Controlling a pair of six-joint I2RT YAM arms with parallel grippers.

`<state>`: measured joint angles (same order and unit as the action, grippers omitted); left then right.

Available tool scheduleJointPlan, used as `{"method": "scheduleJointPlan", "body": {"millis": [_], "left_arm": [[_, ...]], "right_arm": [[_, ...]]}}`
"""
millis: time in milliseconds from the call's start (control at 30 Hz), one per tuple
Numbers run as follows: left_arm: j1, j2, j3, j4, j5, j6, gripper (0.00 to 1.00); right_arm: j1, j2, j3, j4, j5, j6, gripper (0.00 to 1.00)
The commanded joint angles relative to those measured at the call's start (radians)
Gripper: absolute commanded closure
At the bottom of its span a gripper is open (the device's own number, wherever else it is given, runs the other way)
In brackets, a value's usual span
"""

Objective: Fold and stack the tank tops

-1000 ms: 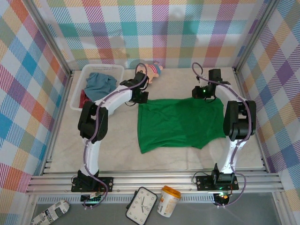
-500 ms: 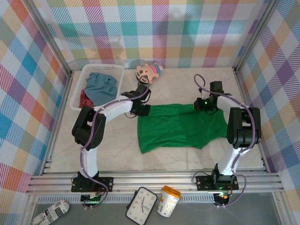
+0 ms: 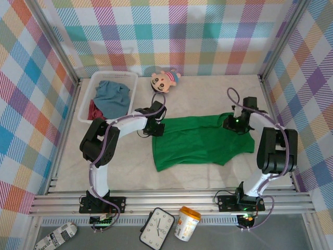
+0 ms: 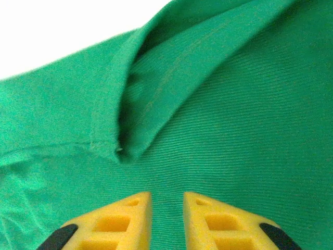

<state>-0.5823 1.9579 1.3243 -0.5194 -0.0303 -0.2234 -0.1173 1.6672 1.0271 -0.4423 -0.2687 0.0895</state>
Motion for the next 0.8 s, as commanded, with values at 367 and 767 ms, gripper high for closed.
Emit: {"method": "scheduleJointPlan", "body": {"millis": [367,767], "left_arm": [[-0.021,-0.091,0.086,-0.104,-0.004,0.020,0.44],[-0.047,0.033,0.233,-0.142,0.082,0.004,0.40]], "right_arm": [[-0.052,0.235,0.392,-0.093,0.202,0.045,0.52],[-0.057,0.416,0.553,-0.199,0.223,0.109,0.52]]}}
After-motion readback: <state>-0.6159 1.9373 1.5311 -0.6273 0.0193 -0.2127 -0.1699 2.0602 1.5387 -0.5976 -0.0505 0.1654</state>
